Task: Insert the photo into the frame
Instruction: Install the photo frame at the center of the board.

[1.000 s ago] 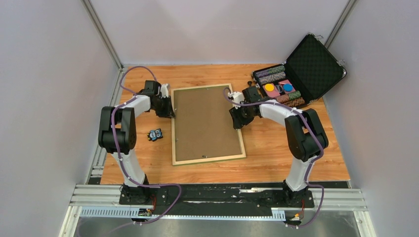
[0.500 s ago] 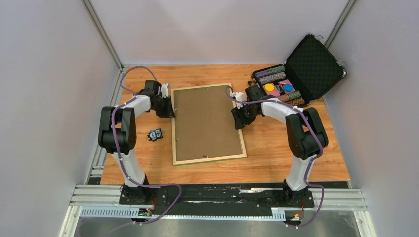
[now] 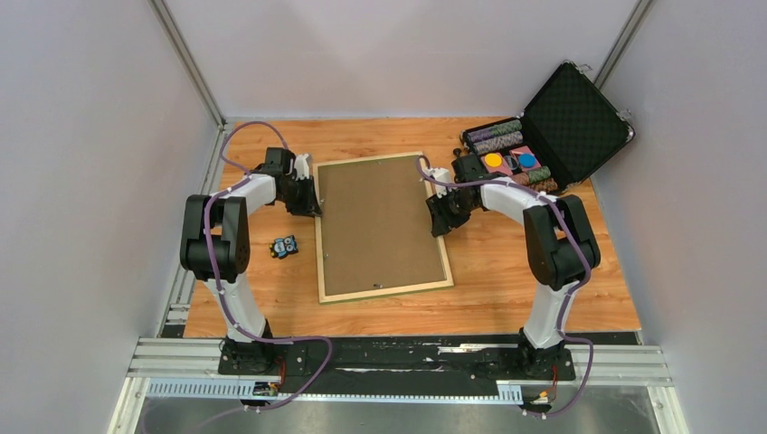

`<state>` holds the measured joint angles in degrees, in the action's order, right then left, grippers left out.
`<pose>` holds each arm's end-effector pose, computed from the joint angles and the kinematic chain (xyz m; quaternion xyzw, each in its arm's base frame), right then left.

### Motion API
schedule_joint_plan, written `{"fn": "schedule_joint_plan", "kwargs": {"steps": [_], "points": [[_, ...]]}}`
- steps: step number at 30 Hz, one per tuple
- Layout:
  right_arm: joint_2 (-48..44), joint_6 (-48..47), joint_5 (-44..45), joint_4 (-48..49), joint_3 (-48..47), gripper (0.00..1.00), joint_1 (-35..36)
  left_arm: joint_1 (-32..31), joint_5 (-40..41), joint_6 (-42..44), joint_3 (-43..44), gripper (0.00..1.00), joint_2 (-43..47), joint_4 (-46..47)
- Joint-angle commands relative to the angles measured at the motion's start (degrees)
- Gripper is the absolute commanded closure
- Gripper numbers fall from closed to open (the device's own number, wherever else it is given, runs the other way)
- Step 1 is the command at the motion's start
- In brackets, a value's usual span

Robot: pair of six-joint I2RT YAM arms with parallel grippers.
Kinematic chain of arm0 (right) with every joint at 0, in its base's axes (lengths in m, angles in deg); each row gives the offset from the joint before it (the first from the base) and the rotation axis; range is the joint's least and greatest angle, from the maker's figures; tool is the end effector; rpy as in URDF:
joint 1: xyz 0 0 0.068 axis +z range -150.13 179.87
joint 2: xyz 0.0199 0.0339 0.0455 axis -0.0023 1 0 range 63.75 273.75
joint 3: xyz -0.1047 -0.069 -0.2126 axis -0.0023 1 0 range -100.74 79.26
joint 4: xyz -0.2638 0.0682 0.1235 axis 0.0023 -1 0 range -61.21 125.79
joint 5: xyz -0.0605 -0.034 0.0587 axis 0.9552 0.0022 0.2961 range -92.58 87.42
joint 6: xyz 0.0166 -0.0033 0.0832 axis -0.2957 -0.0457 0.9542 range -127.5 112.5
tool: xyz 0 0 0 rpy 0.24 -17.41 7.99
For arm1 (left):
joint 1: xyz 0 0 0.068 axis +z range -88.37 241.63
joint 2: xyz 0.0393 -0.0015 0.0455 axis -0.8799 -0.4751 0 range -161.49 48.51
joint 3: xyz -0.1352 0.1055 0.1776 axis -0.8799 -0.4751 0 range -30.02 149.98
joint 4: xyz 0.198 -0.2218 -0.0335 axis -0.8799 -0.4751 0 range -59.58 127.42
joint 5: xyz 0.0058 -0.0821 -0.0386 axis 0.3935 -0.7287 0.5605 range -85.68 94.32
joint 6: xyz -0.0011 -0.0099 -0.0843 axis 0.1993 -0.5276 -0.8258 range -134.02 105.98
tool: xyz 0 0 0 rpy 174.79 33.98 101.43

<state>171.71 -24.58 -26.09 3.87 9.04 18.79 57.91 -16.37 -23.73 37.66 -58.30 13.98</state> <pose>0.3731 0.1594 0.0785 -0.3320 0.9054 0.2033 0.1697 0.4111 -0.0532 0.0795 -0.0074 0.9566 -0.2005 0.2112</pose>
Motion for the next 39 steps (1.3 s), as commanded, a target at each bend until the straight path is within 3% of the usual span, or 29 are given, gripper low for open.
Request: {"fn": "schedule_joint_plan", "kwargs": {"steps": [1, 10, 16, 27, 36, 39], "points": [[0.78, 0.56, 4.86, 1.44, -2.19, 0.59, -1.34, 0.65, 0.74, 2.99, 1.58, 1.0, 1.06, -1.28], [0.24, -0.3, 10.57, 4.14, -0.46, 0.69, -0.98, 0.65, 0.42, 2.97, 1.58, 1.0, 0.79, -1.17], [-3.27, -0.81, 15.83, 11.37, 5.14, 0.76, 1.45, 0.61, 0.39, 3.04, 1.49, 1.0, 0.88, -1.17], [-9.19, -5.06, 24.97, 21.72, 14.05, 0.77, 6.47, 0.64, -0.16, 3.04, 1.49, 1.0, 0.64, -1.13], [-12.57, -8.58, 28.44, 28.52, 18.68, 0.84, 9.91, 0.63, -0.58, 3.17, 1.59, 1.0, 0.22, -1.21], [-12.88, -7.58, 28.84, 28.73, 18.49, 0.79, 9.64, 0.65, -0.58, 3.2, 1.58, 1.0, 0.36, -1.17]]}}
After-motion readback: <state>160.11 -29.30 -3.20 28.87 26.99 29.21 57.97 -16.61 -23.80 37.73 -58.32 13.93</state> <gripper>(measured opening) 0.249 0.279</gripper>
